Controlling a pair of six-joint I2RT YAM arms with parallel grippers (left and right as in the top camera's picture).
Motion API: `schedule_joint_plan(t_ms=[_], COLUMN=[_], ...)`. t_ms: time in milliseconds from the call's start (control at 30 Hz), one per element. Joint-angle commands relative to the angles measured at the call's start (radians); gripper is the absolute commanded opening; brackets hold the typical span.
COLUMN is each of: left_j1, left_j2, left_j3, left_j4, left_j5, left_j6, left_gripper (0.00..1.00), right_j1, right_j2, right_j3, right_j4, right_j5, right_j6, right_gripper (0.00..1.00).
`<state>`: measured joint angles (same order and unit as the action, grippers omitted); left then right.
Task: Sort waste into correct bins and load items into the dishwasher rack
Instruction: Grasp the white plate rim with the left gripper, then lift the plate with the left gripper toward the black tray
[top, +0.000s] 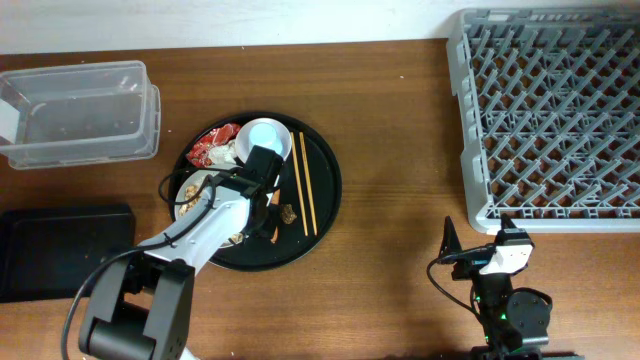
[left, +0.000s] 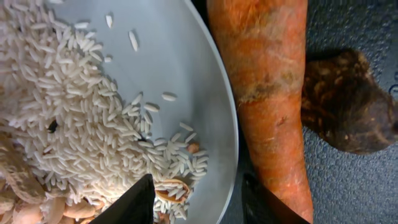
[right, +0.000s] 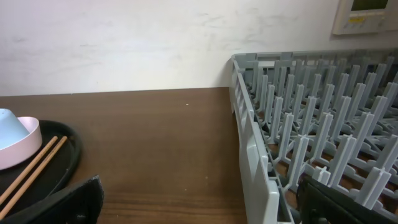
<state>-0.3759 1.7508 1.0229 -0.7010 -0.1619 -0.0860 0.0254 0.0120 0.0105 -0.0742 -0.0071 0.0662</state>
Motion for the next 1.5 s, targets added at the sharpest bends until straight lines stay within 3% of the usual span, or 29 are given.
schedule_joint_plan(t_ms=[0, 367, 500, 633, 1067, 1467], left_j1=[-0.001, -0.001, -0.001, -0.002, -0.002, -0.002], left_j2=[0.017, 0.072, 0.072, 0.068, -0.071, -0.080], left_j3=[-0.009, -0.018, -0.011, 0.021, 0.044, 0.096], left_j4=[0.020, 0.042, 0.027, -0.010, -0.084, -0.166], left_j5=[-0.011, -0.029, -0.030, -0.030, -0.097, -0.176], left_j6=[0.013, 0.013, 0.013, 0.013, -0.033, -0.081], left_gripper=[0.44, 0.37, 0.14, 0.00, 0.00, 0.00], right_j1=[-0.006, -0.006, -0.006, -0.006, -0.006, -0.006], right_j2=[-0.005, -0.005, -0.005, -0.005, -0.005, -0.005], right_j3=[-0.005, -0.005, -0.005, -0.005, -0.005, -0.005], right_j4=[-0.005, -0.005, -0.005, -0.005, -0.005, -0.005], right_j5=[0.009, 0.009, 0.009, 0.009, 0.008, 0.008], right_j6=[-0.007, -0.007, -0.007, -0.007, -0.007, -0.007], right_gripper=[0.98, 0.98, 0.98, 0.98, 0.98, 0.98])
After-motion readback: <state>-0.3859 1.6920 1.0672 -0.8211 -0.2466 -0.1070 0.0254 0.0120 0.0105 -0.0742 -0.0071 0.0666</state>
